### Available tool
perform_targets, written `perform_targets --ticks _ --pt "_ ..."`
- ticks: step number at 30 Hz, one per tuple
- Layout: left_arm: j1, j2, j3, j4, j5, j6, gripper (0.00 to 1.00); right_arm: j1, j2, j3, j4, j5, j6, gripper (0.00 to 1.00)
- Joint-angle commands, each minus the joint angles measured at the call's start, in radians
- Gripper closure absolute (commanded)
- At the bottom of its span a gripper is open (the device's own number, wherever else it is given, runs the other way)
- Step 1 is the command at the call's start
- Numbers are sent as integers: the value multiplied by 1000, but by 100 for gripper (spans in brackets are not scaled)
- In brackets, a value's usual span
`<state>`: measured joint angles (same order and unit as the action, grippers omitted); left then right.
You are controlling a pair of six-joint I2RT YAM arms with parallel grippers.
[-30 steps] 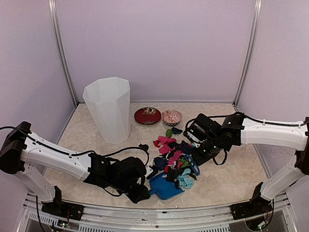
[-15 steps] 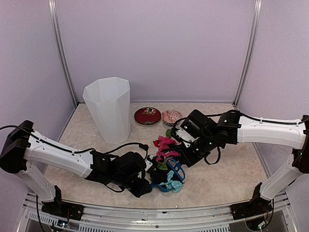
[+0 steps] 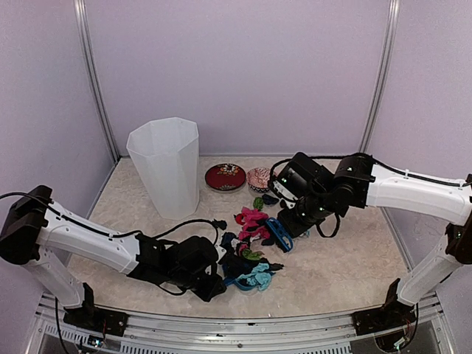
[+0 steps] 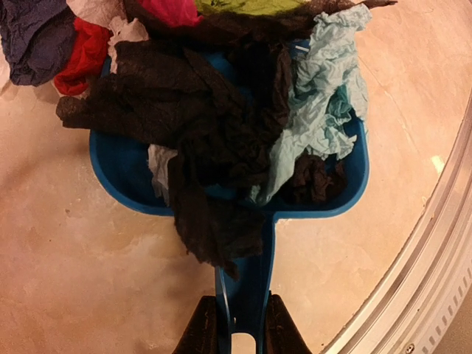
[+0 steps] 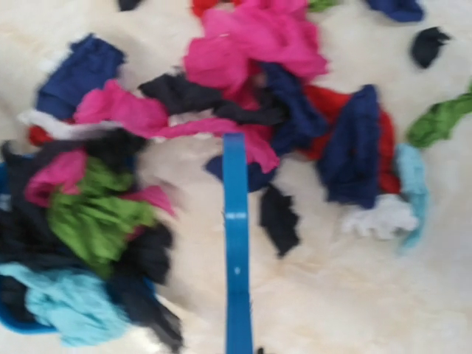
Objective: Sweep away the paper scraps from the table
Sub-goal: Sweep the paper scraps into the dustpan.
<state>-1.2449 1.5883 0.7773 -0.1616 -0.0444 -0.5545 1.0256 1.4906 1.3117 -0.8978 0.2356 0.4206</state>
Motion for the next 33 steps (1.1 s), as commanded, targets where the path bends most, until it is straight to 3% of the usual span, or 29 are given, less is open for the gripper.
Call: perform_targets --ticks 1,18,33 --pt "7 -41 -49 25 -79 -31 100 3 1 25 -44 107 -23 100" --pt "2 -173 -122 110 -219 -7 100 -36 -140 -117 54 158 19 100" --pt "7 -242 26 -62 -259 37 100 -139 -269 -311 178 139 32 100"
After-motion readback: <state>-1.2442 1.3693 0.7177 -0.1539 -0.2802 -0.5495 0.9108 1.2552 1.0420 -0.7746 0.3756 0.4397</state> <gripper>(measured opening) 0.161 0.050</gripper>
